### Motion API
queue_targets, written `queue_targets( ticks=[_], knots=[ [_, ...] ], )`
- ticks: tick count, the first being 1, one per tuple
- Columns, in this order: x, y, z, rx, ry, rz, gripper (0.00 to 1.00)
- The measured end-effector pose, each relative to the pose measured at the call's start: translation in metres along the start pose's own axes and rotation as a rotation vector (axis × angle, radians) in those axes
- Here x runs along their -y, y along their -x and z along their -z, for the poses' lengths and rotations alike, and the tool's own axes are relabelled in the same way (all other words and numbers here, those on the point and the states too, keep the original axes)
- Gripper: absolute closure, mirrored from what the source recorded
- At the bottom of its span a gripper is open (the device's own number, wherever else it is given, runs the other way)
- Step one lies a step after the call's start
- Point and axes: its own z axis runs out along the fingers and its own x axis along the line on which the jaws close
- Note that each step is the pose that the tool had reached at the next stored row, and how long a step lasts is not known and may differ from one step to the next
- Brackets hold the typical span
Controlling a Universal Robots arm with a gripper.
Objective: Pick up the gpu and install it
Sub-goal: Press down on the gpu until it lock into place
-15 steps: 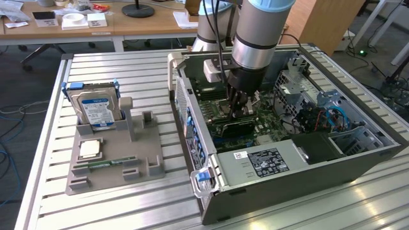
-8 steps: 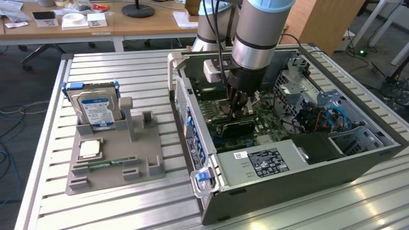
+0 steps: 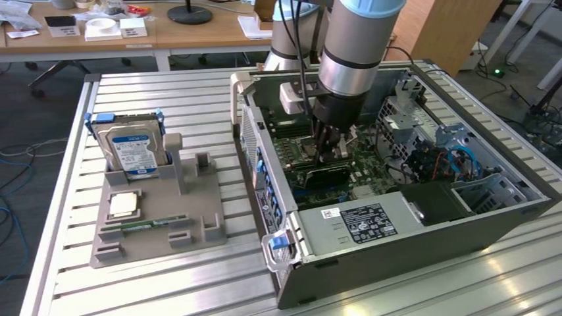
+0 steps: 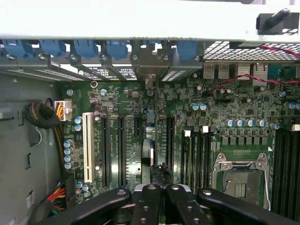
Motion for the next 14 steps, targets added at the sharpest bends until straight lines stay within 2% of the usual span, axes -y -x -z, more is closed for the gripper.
queue_targets(
  ticks=[14],
  knots=[
    [0.0015, -0.0002, -0.0031, -0.0015, 0.0001, 0.0, 0.89]
  ],
)
